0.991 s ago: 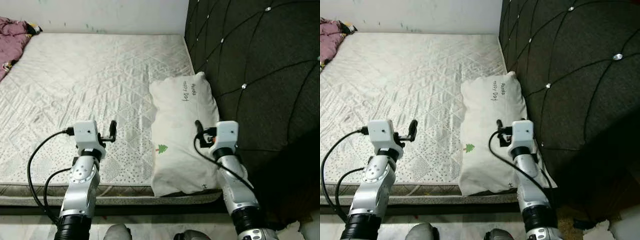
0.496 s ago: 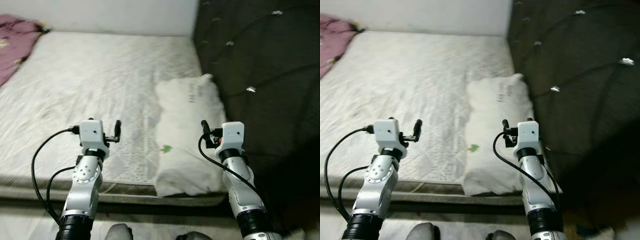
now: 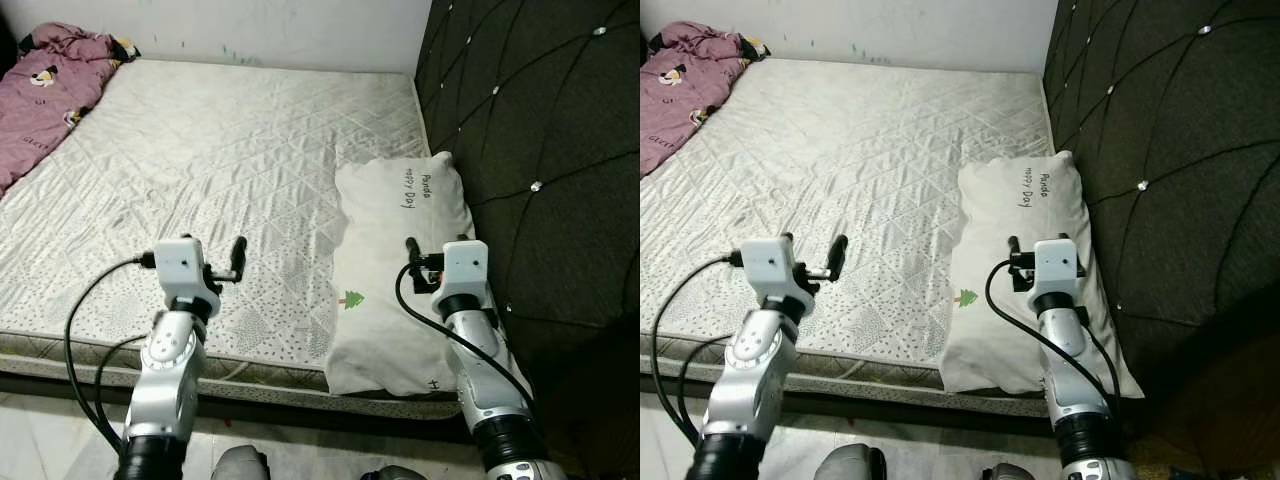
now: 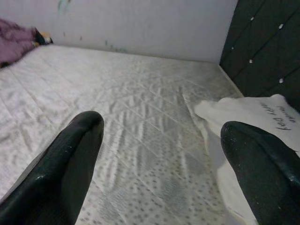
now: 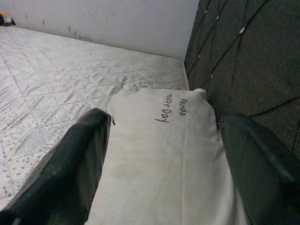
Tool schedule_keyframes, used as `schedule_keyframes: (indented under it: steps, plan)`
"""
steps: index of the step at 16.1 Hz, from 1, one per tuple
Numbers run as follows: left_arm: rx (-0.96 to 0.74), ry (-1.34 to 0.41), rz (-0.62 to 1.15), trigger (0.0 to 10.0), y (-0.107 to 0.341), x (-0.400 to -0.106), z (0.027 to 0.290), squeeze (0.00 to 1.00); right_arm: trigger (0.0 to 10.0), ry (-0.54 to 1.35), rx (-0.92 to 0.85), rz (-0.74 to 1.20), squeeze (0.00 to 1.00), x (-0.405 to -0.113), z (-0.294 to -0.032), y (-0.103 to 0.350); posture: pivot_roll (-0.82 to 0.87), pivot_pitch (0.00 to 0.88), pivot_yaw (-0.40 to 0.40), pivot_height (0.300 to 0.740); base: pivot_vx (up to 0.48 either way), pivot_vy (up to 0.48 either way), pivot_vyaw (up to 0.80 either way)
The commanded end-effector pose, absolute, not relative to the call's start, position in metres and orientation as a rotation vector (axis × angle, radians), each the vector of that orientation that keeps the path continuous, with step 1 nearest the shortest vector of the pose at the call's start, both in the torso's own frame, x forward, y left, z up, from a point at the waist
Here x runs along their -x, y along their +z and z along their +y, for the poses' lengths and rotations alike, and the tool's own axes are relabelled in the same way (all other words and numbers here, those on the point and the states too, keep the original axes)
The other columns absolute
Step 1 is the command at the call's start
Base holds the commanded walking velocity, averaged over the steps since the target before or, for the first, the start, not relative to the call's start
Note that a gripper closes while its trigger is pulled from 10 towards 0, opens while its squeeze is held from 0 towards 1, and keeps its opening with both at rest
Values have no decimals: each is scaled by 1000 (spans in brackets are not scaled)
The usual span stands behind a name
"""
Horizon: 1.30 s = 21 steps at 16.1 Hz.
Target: Clean up the room
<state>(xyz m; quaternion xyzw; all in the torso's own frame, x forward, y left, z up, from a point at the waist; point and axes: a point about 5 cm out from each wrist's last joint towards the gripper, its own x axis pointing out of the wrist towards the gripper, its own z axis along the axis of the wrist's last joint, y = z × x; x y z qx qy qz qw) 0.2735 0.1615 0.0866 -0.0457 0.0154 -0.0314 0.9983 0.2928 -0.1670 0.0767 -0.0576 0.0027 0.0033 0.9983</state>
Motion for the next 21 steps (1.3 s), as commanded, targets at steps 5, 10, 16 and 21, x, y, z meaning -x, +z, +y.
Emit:
schedule_keyframes:
  steps: [5,10,16,21]
  plan:
    - [65,-59,-19,10000,90,-275,159,0,10000,28,57,6,0,-295,-164,80,47,0,-8,740,0,0,0]
    - [174,-59,18,10000,87,-273,158,0,10000,27,34,15,0,-295,-168,79,44,0,-8,740,0,0,-160]
    - [178,-80,10,10000,88,-274,158,0,10000,30,34,26,0,-296,-167,78,45,0,-8,740,0,85,-133]
    - [180,-87,9,10000,88,-275,157,0,10000,35,52,28,0,-296,-168,76,45,0,-8,740,0,440,-480]
